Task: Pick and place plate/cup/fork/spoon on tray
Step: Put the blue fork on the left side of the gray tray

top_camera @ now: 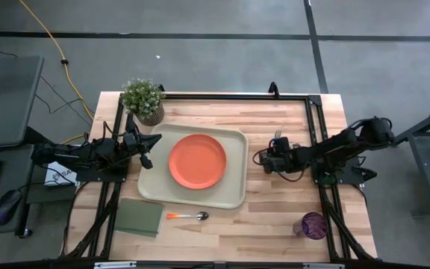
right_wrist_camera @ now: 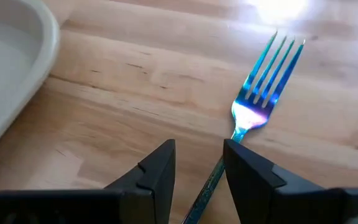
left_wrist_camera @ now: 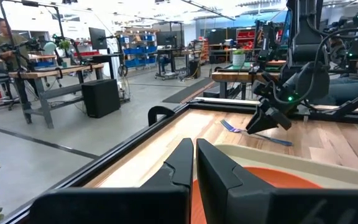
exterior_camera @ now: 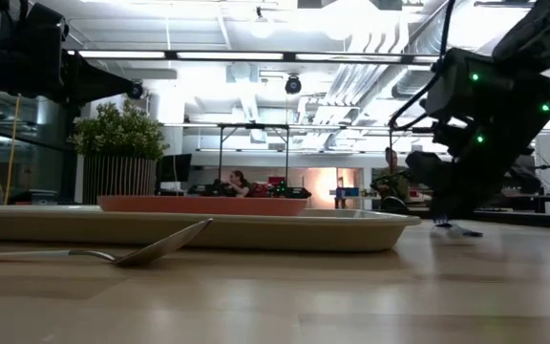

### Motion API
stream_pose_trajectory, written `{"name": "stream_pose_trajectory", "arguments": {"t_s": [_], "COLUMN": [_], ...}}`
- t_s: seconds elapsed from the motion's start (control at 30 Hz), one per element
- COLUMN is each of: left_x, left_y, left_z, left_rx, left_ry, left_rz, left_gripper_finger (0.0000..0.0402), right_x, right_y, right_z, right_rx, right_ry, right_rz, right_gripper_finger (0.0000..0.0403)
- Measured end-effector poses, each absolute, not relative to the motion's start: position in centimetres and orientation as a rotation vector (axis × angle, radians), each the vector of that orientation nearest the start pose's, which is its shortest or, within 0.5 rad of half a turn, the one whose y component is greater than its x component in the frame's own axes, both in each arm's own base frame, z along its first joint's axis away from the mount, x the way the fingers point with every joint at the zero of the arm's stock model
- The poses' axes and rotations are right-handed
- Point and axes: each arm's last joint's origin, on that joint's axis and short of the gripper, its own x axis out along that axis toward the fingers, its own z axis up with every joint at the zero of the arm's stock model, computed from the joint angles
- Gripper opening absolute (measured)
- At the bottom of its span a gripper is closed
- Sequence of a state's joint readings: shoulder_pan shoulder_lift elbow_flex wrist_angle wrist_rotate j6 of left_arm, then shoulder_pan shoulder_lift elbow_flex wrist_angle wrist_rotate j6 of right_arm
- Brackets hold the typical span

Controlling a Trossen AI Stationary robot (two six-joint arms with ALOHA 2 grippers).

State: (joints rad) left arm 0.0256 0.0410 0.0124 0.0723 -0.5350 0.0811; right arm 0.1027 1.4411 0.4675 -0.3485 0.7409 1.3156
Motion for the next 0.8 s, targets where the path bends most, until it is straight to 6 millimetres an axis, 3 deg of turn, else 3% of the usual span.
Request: {"name": "stream_pose_trajectory", "arguments": {"t_s": [0.17, 0.4, 0.8], "left_x": [9.5, 9.5, 9.5], "left_y": [1.7, 1.7, 1.7], "left_z": [17.1, 17.1, 17.1], "left_rx": [0.067, 0.038, 0.025], "left_ry": [-0.02, -0.029, -0.032], "left_rz": [0.562, 0.561, 0.561], "left_gripper_finger": [0.0003, 0.0003, 0.0003], "right_x": [19.7, 19.3, 20.6], "right_y": [0.2, 0.1, 0.3], "right_z": [11.9, 11.5, 7.9], "right_rx": [0.526, 0.568, 0.546], "right_ry": [0.635, 0.584, 0.552], "right_rz": [-1.24, -1.305, -1.353], "right_gripper_finger": [0.0128, 0.0128, 0.0128]}}
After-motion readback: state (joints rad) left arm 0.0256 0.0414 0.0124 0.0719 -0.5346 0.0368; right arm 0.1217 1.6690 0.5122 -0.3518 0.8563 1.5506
